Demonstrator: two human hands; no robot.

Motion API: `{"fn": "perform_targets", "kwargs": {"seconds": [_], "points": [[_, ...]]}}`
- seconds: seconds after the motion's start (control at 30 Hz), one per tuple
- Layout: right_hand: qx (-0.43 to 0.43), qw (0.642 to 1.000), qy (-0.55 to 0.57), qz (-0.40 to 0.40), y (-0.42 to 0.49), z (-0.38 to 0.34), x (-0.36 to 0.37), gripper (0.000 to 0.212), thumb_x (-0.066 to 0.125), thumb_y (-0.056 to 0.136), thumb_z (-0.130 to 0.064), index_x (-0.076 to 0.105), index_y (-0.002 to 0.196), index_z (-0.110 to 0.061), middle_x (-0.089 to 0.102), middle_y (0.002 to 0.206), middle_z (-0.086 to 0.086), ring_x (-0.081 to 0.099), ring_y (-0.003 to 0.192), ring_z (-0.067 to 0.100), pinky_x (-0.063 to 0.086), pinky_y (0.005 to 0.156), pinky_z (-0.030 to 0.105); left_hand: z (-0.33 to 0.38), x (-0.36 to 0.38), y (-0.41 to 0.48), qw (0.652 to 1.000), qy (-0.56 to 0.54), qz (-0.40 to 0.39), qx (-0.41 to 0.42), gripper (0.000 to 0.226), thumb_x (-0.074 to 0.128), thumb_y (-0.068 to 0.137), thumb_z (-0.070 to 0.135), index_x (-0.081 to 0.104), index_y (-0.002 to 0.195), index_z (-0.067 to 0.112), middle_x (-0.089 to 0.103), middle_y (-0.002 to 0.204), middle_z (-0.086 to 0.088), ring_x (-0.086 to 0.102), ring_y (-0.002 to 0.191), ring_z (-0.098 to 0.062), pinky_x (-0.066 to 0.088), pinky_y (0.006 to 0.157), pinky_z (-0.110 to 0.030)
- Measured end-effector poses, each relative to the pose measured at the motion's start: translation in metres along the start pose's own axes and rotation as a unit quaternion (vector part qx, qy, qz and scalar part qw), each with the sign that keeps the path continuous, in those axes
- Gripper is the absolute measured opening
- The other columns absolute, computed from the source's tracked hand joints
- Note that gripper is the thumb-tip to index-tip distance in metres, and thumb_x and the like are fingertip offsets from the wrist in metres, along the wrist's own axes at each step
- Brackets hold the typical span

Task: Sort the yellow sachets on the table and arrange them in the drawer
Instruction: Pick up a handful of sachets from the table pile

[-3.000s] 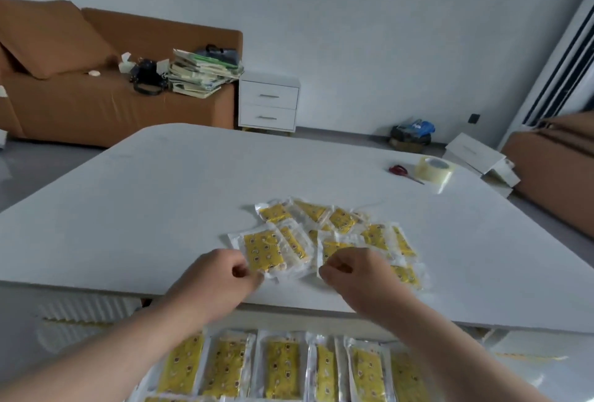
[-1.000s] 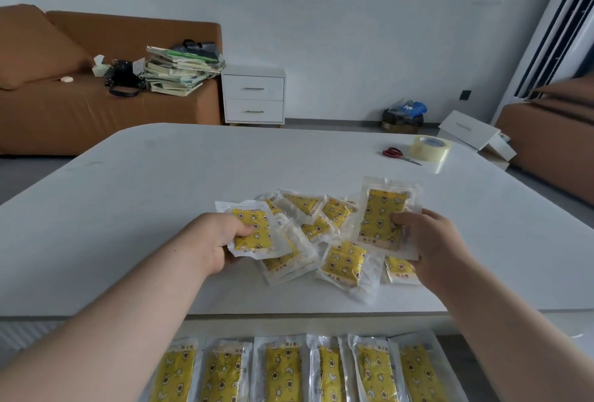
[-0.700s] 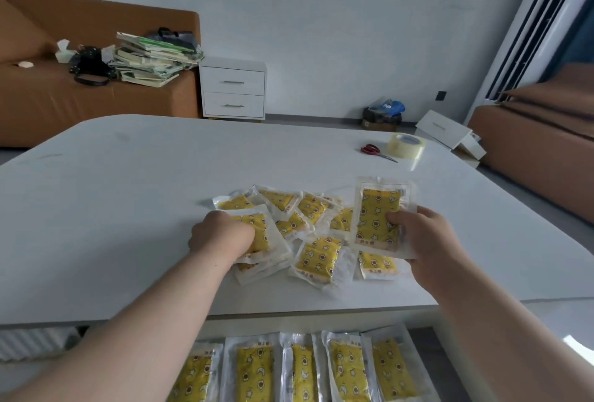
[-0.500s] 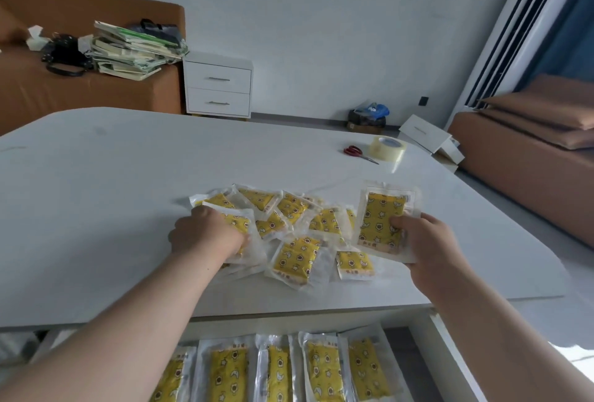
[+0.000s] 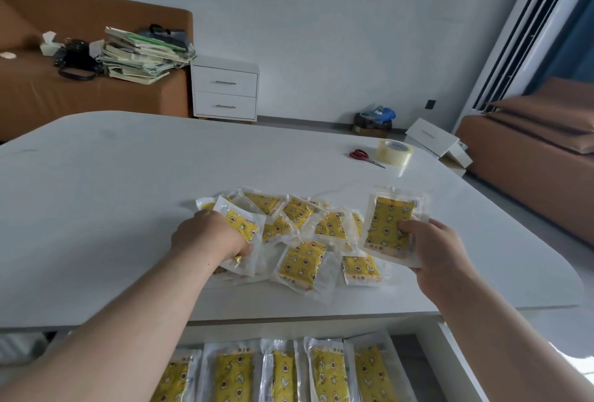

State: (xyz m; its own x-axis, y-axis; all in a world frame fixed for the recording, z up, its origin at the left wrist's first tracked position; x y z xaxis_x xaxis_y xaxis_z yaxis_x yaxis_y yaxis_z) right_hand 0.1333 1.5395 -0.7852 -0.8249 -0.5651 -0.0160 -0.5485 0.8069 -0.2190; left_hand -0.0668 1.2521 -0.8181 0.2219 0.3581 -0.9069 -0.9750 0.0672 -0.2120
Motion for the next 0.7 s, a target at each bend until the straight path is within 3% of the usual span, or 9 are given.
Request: {"fn": "perform_targets", "kwargs": {"seconds": [0.1,0.23,0.43,0.57,0.7], "points": [[-0.003,1.000,-0.008,-0.005,-0.001,0.000,0.002,0.020,0.057,0.091,0.000,0.063,0.083,-0.018,0.070,0.090,0.006,0.068,0.085,0.026,0.055,0.085,0.045,-0.008,0.001,0.004,0.997,-0.063,-0.024,-0.021,0.099,0.090,0.050,0.045,0.042,0.127,0.004,0.060,0.114,-0.007,0.061,0.104,-0.027,0.052,0.089,-0.035],[-0.001,1.000,-0.017,-0.012,-0.003,0.002,0.010,0.018,0.057,0.091,-0.001,0.063,0.084,-0.016,0.070,0.093,0.009,0.068,0.087,0.028,0.056,0.086,0.046,-0.015,-0.002,0.009,0.990,-0.135,-0.033,-0.013,0.099,0.094,0.049,0.030,0.039,0.127,0.002,0.060,0.111,-0.012,0.060,0.103,-0.030,0.052,0.091,-0.039],[-0.006,0.999,-0.032,-0.039,-0.008,0.002,0.032,0.017,0.056,0.091,0.000,0.062,0.085,-0.015,0.070,0.093,0.011,0.069,0.086,0.031,0.056,0.084,0.048,-0.037,-0.001,0.017,0.961,-0.262,-0.083,0.001,0.079,0.094,0.048,0.012,0.050,0.113,0.008,0.065,0.104,-0.013,0.064,0.093,-0.032,0.056,0.084,-0.045],[0.009,0.995,-0.085,-0.060,-0.013,0.015,0.055,0.014,0.055,0.089,0.001,0.061,0.088,-0.011,0.068,0.094,0.016,0.068,0.086,0.035,0.057,0.085,0.050,-0.056,-0.011,0.020,0.919,-0.387,-0.078,-0.023,0.059,0.084,0.063,-0.005,0.055,0.113,0.004,0.068,0.103,-0.017,0.068,0.087,-0.034,0.057,0.077,-0.045],[0.035,0.985,-0.149,-0.075,-0.020,0.038,0.073,0.019,0.063,0.079,0.003,0.063,0.096,-0.007,0.069,0.092,0.016,0.070,0.083,0.035,0.060,0.075,0.045,-0.069,-0.029,-0.001,0.858,-0.504,-0.096,-0.040,0.037,0.076,0.073,-0.004,0.063,0.108,0.001,0.069,0.095,-0.014,0.065,0.076,-0.029,0.052,0.063,-0.035]]}}
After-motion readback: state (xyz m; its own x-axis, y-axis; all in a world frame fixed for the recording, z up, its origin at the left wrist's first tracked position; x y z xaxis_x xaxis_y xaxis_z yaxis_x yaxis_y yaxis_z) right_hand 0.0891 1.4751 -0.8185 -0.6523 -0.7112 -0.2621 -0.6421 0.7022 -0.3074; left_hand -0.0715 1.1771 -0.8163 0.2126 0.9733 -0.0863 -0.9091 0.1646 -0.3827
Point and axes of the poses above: each hand's wrist, its own y-axis towards the middle knuckle, its own x-axis out of the palm, z = x × y, the point moved 8 cm from there along y, towards the middle knuckle
